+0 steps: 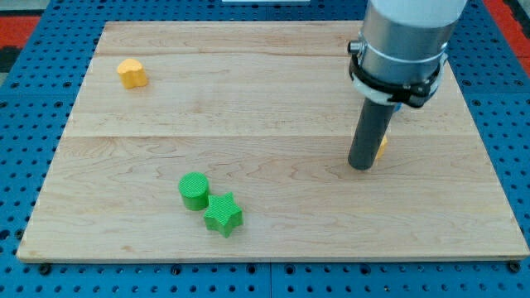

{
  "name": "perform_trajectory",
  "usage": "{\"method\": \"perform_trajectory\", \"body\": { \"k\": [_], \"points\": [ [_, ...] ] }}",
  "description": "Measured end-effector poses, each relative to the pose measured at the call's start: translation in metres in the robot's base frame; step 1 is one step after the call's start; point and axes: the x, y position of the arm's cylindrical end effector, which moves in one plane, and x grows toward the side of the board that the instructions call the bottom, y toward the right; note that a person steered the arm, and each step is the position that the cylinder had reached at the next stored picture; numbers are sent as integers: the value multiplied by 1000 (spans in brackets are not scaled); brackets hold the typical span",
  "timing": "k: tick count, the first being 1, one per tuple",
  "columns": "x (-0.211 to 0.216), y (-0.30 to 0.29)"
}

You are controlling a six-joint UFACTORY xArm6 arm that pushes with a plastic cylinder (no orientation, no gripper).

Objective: Push yellow heart below yellow hexagon

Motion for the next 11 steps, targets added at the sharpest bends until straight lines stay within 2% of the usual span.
{"method": "perform_trajectory", "body": {
  "k": [1, 2, 3, 4, 6, 7, 8, 9, 10, 11],
  "points": [
    [-16, 25],
    [-15, 19],
    [-16, -55],
    [-46, -113],
    [-87, -372],
    [-140, -429],
    [-164, -383],
    [-132, -292],
    [-121, -260],
    [-157, -301]
  ]
}}
